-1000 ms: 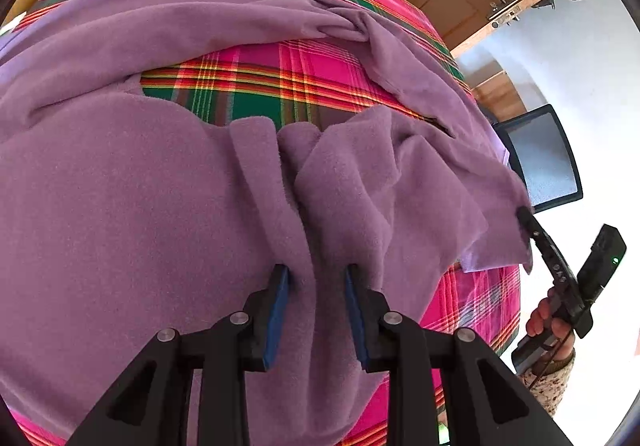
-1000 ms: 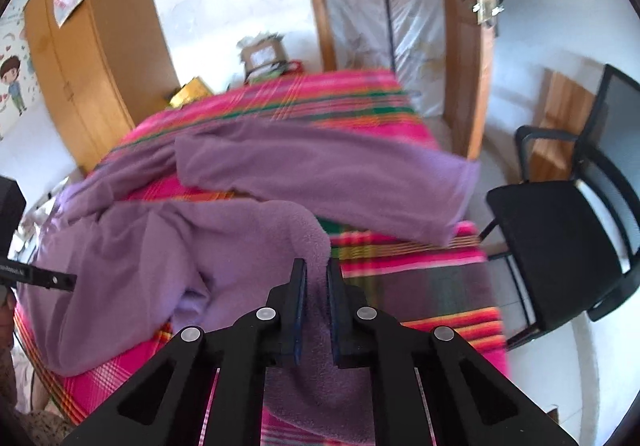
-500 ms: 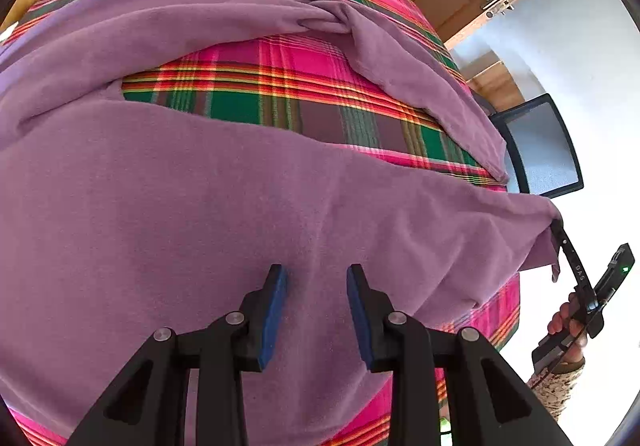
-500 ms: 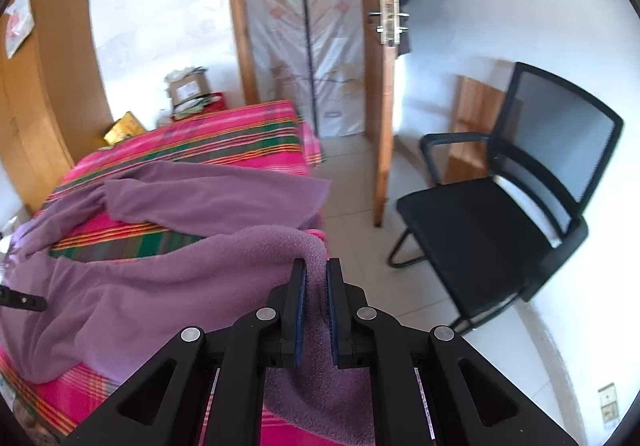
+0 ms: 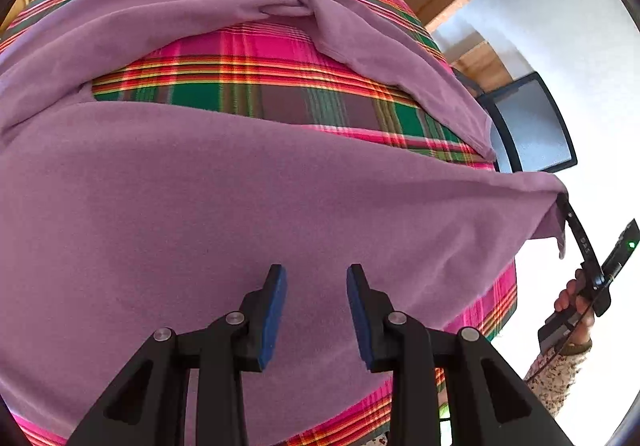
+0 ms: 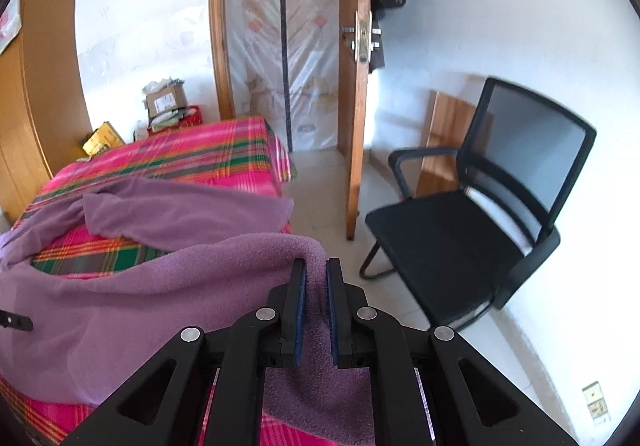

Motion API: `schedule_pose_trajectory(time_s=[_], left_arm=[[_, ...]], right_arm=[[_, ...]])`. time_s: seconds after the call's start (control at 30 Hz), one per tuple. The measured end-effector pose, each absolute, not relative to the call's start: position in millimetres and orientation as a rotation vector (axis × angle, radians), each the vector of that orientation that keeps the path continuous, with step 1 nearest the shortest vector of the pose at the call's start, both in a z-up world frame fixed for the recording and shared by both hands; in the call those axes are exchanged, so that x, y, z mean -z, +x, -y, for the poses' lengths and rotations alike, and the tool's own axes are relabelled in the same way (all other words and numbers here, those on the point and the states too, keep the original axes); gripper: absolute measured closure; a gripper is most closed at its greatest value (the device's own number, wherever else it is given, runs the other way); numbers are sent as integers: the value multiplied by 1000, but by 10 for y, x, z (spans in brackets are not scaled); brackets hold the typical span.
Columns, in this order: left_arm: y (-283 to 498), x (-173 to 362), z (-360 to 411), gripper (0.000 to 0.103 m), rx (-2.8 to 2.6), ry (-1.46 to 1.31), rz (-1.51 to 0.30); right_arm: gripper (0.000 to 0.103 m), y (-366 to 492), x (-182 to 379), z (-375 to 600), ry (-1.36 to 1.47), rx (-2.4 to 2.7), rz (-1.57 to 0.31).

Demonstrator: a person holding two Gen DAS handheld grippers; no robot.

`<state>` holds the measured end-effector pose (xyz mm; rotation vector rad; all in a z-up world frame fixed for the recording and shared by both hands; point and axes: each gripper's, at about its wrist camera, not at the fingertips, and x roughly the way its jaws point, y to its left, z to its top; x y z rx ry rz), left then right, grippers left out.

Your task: Fold clothes

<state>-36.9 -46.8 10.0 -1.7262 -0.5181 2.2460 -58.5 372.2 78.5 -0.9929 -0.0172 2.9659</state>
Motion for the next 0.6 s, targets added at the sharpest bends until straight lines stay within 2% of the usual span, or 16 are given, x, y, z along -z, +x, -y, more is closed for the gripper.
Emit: schedule_pose_trajectory(time_s=[0.13, 0.4, 0.53, 0.6], left_arm=[[-413, -39, 498, 71, -2250, -1748, 541], [-428, -31, 449, 71, -2258, -1749, 501], [-397, -28, 377, 71, -2224, -1740, 492], [-378, -40, 321, 71, -2210, -1725, 467]], right_arm=[[93, -756, -718, -3678, -1042, -2918, 64], [91, -1197, -242, -3552, -1260, -2785, 149], [79, -1240, -147, -3618, -1288, -2762, 86], [77, -1192, -145, -3688, -1273, -2745, 65]])
